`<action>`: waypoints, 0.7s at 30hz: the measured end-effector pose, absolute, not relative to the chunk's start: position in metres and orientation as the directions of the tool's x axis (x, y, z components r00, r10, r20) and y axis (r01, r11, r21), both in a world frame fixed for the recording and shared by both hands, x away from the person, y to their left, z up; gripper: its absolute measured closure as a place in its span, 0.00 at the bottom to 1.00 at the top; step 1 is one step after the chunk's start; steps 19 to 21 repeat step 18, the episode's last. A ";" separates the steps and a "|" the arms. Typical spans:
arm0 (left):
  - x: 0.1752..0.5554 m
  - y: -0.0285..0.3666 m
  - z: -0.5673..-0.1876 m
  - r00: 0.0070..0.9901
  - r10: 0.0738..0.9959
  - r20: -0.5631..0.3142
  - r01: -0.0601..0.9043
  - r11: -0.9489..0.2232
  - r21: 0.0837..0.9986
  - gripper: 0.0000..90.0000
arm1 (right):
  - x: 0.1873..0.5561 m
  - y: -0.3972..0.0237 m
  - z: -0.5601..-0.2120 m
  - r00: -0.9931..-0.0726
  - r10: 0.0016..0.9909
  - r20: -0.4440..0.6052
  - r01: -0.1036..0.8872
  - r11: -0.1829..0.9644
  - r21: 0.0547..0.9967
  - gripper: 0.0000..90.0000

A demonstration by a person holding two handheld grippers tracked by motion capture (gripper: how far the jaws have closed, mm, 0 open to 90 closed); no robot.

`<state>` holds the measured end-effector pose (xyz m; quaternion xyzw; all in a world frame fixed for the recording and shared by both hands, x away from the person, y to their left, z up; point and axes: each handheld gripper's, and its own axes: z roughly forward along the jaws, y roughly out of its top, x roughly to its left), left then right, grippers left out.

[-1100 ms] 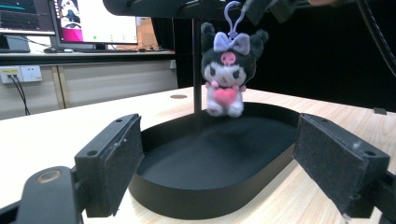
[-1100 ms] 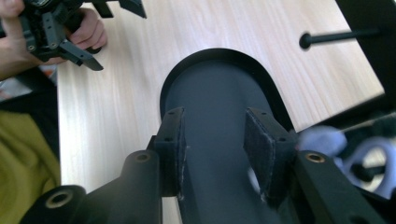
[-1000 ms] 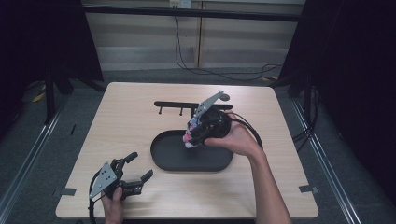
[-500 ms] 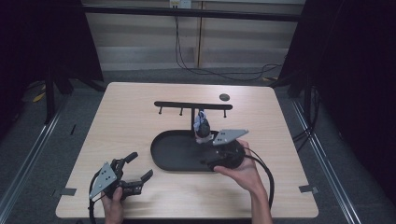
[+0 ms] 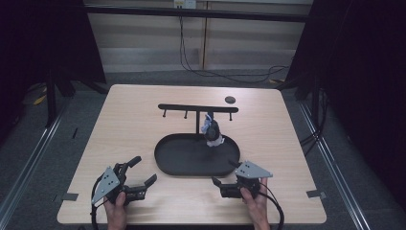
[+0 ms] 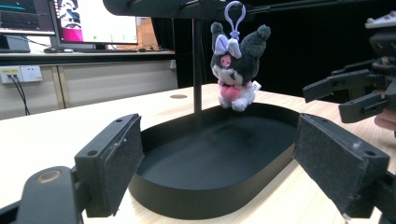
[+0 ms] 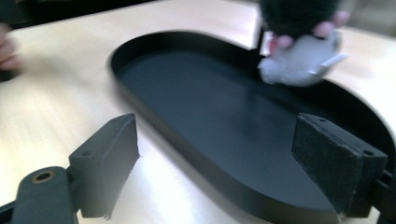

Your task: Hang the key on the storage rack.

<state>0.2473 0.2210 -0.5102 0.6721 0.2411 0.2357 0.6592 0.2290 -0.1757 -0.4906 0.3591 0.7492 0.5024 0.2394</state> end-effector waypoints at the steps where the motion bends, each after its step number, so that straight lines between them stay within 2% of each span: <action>1: 0.247 0.221 -0.510 0.773 0.635 -0.001 0.013 -0.014 1.000 0.17 | 0.226 -0.177 -0.495 -0.589 0.808 -0.008 0.286 0.218 0.933 0.16; 8: 0.247 0.221 -0.510 0.773 0.634 -0.002 0.014 -0.014 1.000 0.17 | 0.217 -0.180 -0.505 -0.481 0.877 -0.020 0.193 0.128 0.973 0.16; 12: 0.247 0.221 -0.510 0.773 0.635 -0.002 0.014 -0.015 1.000 0.17 | 0.212 -0.182 -0.506 -0.476 0.879 -0.017 0.148 0.099 0.984 0.15; 13: 0.247 0.221 -0.510 0.773 0.634 -0.001 0.014 -0.015 1.000 0.17 | 0.207 -0.186 -0.508 -0.475 0.880 -0.007 0.094 0.059 0.994 0.15; 17: 0.247 0.221 -0.510 0.773 0.634 -0.001 0.014 -0.015 1.000 0.17 | 0.201 -0.194 -0.511 -0.481 0.876 0.029 0.025 -0.019 0.999 0.15; 21: 0.247 0.221 -0.510 0.773 0.634 -0.001 0.014 -0.015 1.000 0.17 | 0.201 -0.194 -0.511 -0.481 0.876 0.029 0.025 -0.019 0.999 0.15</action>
